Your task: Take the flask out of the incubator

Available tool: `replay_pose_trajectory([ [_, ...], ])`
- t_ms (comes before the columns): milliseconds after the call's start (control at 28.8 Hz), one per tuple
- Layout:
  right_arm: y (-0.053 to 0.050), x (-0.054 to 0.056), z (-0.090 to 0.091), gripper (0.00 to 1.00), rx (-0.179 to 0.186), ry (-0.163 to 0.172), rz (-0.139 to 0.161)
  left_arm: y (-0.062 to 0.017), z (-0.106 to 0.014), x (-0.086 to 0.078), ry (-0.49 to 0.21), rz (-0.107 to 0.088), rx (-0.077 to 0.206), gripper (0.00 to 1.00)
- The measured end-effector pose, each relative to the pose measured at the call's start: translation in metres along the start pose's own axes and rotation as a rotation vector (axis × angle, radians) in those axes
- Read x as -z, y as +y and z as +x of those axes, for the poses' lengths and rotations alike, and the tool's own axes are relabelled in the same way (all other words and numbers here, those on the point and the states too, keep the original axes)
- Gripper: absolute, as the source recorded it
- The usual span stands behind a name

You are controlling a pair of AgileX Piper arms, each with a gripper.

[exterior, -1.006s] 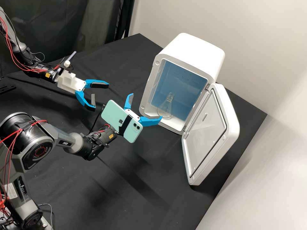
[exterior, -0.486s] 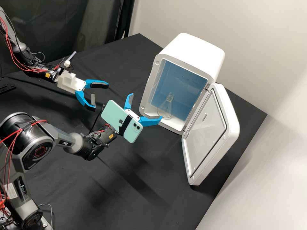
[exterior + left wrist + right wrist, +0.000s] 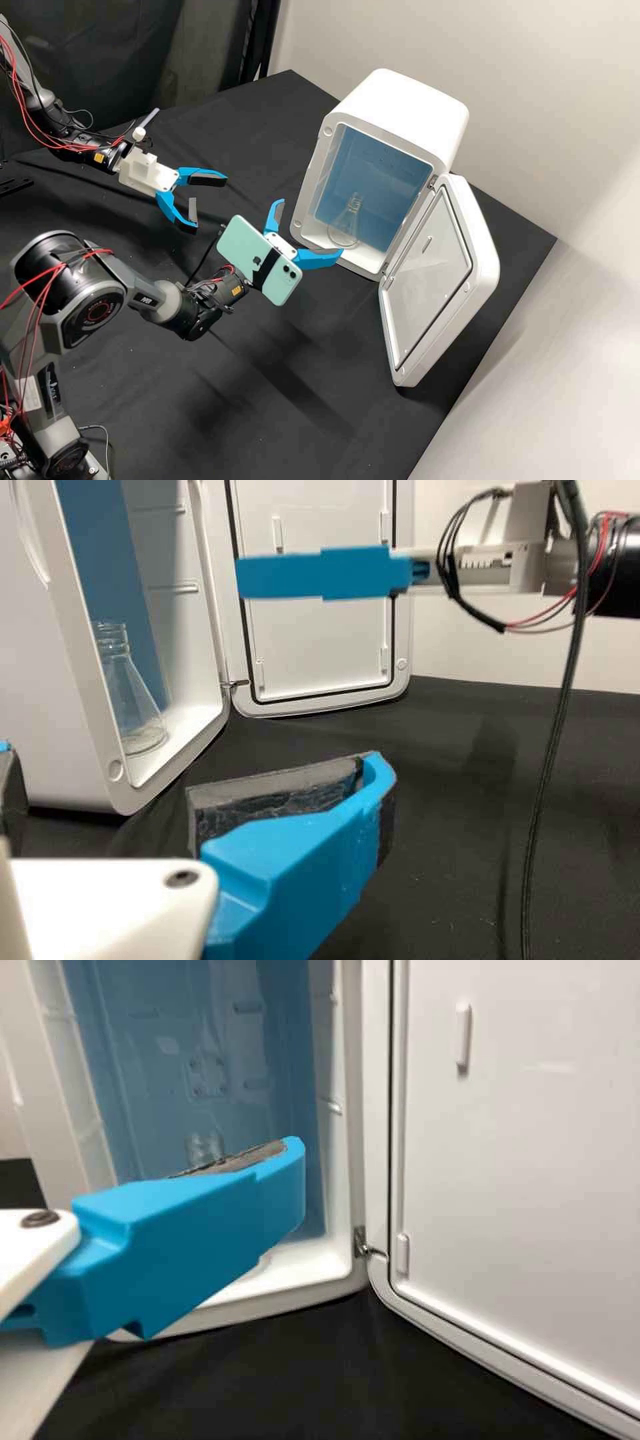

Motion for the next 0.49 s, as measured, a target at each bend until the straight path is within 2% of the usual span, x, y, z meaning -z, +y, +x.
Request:
replay_pose_trajectory([
  [312,-0.006,-0.015,0.004,1.00,0.017,-0.046,0.002,0.0000,0.000,0.000,0.000,0.000,0.000,1.00],
  [486,-0.009,-0.019,0.005,1.00,0.025,-0.057,0.002,0.0000,0.000,0.000,0.000,-0.016,0.000,1.00],
])
